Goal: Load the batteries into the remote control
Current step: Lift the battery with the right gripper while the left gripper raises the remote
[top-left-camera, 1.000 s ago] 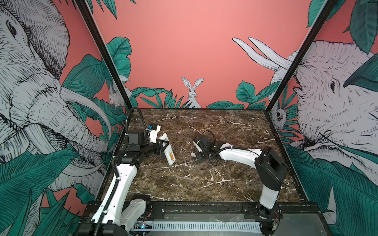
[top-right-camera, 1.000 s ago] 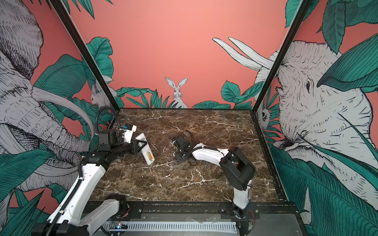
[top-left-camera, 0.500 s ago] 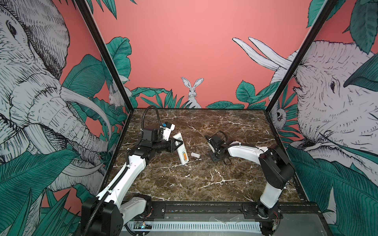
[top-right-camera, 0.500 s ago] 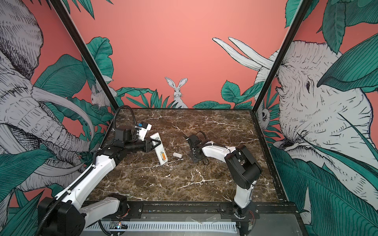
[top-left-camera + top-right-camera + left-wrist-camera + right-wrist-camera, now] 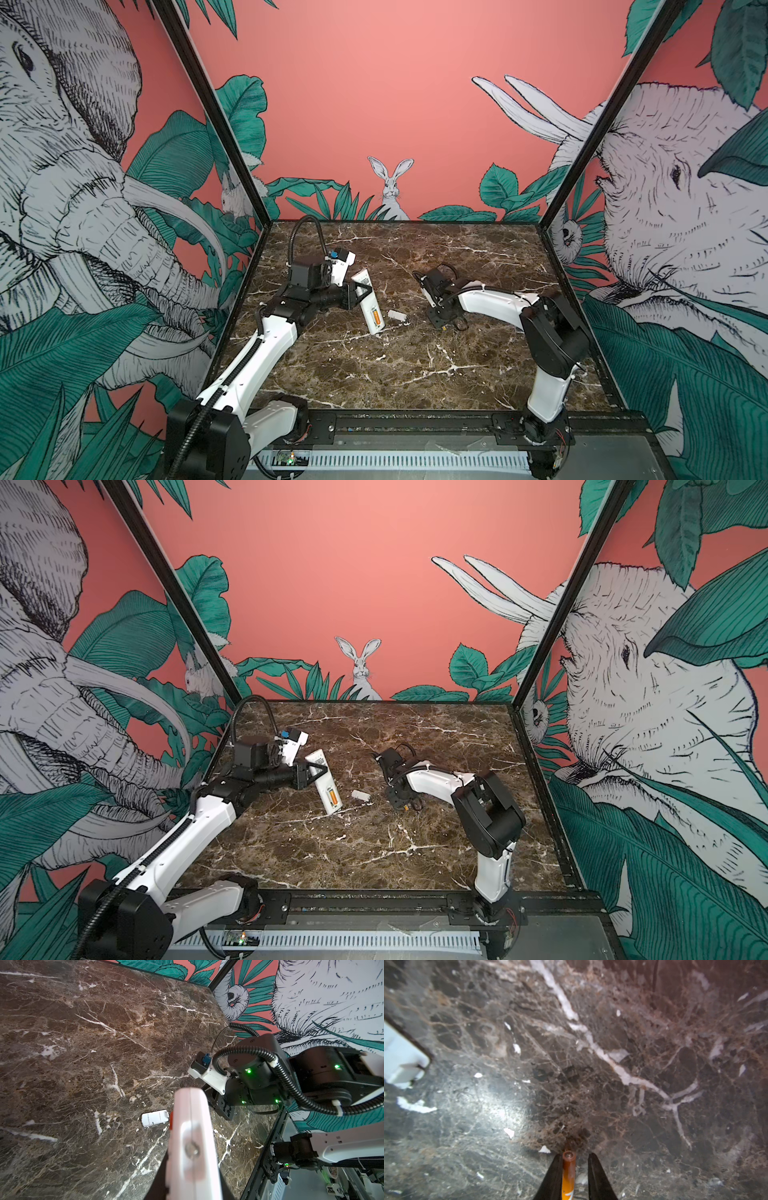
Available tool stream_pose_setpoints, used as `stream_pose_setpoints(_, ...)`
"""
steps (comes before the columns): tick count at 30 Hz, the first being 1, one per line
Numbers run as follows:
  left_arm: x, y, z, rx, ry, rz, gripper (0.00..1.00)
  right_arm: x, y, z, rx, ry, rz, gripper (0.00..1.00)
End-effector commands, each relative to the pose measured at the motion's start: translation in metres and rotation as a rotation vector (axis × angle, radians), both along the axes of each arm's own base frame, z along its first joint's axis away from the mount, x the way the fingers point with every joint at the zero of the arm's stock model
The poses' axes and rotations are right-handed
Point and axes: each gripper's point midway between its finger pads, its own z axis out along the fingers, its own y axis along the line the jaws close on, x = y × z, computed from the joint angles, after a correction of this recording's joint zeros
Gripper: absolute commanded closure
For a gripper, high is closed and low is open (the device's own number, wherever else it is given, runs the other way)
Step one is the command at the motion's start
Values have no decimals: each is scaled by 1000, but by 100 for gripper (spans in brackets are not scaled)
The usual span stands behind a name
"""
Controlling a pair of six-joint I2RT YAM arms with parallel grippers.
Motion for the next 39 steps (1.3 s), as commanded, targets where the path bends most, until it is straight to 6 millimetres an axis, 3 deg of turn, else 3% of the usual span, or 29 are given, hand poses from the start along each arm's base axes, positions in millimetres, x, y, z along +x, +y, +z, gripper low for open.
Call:
stream_pose_setpoints(1,-5,1,8,1,-53,-10,100,-3,-7,-4,-43,42,1,79)
stream_pose_setpoints(14,-9,4,7,18,-76,-5,100,-4,-1,-12,-58,109,6,83)
stream_pose_setpoints(15,-8,5,7,17,-78,-4,100,3,4,-5,-43,89,5,83)
stream_pose_setpoints(39,-7,4,7,17,-75,-5,100,2,-2,-5,-52,88,-15,84)
